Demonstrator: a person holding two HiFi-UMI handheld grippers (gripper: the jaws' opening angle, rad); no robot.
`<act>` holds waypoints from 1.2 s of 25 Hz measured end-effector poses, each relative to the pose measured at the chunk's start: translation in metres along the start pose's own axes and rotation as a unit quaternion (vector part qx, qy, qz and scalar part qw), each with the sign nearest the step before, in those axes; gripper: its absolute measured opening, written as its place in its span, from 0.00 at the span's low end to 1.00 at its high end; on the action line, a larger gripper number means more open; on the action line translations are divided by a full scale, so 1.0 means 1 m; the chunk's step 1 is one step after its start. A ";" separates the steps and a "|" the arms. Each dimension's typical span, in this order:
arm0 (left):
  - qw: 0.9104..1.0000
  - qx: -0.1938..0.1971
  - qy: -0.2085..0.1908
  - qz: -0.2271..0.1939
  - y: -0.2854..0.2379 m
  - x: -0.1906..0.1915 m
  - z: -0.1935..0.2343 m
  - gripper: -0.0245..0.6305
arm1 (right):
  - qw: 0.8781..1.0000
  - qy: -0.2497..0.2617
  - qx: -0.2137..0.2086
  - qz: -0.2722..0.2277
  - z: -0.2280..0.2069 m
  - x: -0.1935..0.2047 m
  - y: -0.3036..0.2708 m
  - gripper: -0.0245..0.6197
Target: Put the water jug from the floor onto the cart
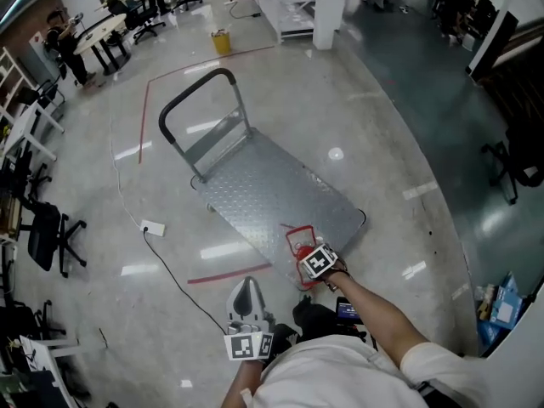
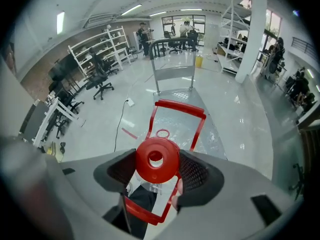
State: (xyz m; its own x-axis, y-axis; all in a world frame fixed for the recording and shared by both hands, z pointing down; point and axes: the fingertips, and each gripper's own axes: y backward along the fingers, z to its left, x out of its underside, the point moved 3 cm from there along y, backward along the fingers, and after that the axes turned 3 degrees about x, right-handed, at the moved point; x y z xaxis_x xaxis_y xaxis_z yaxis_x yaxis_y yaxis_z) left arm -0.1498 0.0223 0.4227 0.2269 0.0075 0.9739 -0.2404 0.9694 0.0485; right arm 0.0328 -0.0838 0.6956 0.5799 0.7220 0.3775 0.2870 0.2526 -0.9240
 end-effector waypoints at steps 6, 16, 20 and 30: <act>1.000 -0.008 -0.024 -0.007 -0.060 -0.013 0.015 0.04 | 1.000 0.001 -0.017 0.000 -0.016 -0.048 -0.027 0.47; 0.999 0.018 -0.017 0.023 -0.130 -0.002 0.053 0.04 | 0.999 -0.030 -0.026 0.027 -0.038 -0.079 -0.085 0.47; 0.999 0.023 -0.011 0.037 -0.151 0.010 0.063 0.04 | 0.998 -0.046 -0.028 0.037 -0.049 -0.078 -0.102 0.47; 0.998 0.021 -0.010 0.055 -0.167 0.020 0.087 0.04 | 0.998 -0.046 -0.030 0.026 -0.055 -0.086 -0.129 0.47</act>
State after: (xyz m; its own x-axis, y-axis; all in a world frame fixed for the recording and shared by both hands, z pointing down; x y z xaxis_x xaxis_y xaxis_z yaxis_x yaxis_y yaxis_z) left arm -0.1872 -0.1609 0.4534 0.1791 0.1074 0.9780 -0.3017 0.9521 -0.0493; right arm -0.0123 -0.2142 0.7860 0.5239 0.7900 0.3186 0.3039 0.1761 -0.9363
